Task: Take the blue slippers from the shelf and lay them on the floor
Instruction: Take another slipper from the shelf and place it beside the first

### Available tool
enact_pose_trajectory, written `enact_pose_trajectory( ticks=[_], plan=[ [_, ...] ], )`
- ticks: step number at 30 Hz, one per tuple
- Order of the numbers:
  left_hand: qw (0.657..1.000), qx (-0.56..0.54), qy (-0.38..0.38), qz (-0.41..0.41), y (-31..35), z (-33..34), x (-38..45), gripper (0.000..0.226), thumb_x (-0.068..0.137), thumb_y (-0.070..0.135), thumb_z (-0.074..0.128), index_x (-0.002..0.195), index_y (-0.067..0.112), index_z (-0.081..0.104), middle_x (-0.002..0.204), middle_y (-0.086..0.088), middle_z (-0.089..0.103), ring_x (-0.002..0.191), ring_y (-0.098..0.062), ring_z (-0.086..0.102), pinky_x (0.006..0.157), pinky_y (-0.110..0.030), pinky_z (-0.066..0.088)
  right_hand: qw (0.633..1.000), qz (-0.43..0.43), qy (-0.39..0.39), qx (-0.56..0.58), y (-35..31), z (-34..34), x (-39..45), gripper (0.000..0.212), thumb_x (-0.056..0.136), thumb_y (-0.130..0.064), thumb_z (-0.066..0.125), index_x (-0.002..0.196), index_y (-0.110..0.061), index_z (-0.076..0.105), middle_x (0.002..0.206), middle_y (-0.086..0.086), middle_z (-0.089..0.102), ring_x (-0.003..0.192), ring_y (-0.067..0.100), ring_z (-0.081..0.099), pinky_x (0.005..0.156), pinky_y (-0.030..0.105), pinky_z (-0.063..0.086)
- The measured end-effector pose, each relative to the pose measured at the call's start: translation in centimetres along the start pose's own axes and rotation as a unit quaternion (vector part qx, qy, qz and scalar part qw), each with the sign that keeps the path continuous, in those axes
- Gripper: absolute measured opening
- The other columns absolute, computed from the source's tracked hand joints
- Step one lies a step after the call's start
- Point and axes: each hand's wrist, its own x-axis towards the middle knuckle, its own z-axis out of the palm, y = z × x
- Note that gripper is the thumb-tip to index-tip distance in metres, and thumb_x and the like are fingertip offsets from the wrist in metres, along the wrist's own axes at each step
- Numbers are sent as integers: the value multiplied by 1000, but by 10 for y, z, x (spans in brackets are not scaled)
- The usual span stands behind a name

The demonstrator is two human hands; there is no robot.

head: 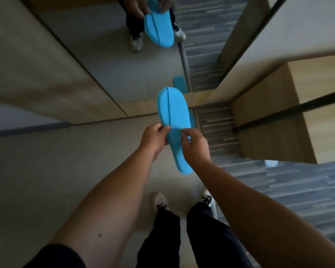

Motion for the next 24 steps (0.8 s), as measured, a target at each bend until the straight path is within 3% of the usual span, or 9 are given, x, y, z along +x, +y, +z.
enact_pose_trajectory(
  ticks=[3, 5, 7, 9, 15, 19, 24],
  plan=[
    [1000, -4, -6, -15, -15, -17, 13, 13, 96, 18, 52, 97, 12, 63, 106, -12, 69, 90, -23, 69, 80, -37, 58, 995, 96, 13, 22, 19, 13, 25, 34, 95, -25, 53, 125, -8, 59, 120, 10, 58, 107, 23, 59, 93, 33, 46],
    [1000, -4, -6, -28, -32, -22, 30, 19, 96, 20, 53, 106, 7, 62, 108, -12, 69, 92, -25, 69, 80, -38, 58, 978, 179, -59, 93, 38, 24, 46, 37, 95, -28, 55, 127, -9, 57, 117, 6, 61, 104, 21, 60, 90, 36, 50],
    [999, 10, 0, -36, -53, -23, 54, 24, 96, 22, 54, 110, 5, 61, 107, -11, 69, 95, -26, 69, 82, -39, 58, 950, 226, -129, 172, 61, 39, 66, 28, 94, -30, 59, 113, -11, 64, 108, 8, 67, 99, 23, 65, 84, 38, 56],
    [998, 41, 23, -39, -80, -23, 86, 21, 95, 24, 55, 104, 6, 63, 104, -10, 70, 94, -26, 69, 82, -38, 58, 945, 230, -147, 179, 90, 63, 88, 19, 90, -30, 64, 99, -13, 67, 99, 10, 70, 94, 25, 68, 83, 43, 58],
    [983, 154, 105, -2, -169, -14, 198, 19, 89, 29, 61, 96, 12, 68, 90, -7, 70, 84, -25, 66, 82, -42, 56, 945, 256, -120, 163, 188, 155, 153, 16, 80, -23, 74, 79, -10, 64, 90, 18, 69, 88, 38, 68, 76, 57, 58],
    [976, 178, 124, 4, -233, -15, 282, 22, 90, 25, 61, 102, 7, 69, 97, -12, 71, 88, -28, 67, 83, -40, 55, 961, 226, -115, 109, 255, 226, 200, 22, 79, -25, 74, 65, -16, 60, 68, 7, 62, 69, 28, 61, 70, 45, 56],
    [970, 212, 121, 7, -288, -23, 363, 24, 91, 26, 59, 103, 8, 69, 101, -12, 72, 91, -27, 66, 80, -34, 53, 980, 171, -100, 30, 309, 293, 244, 25, 87, -28, 65, 66, -18, 56, 74, 7, 60, 73, 24, 57, 66, 35, 46]
  ],
)
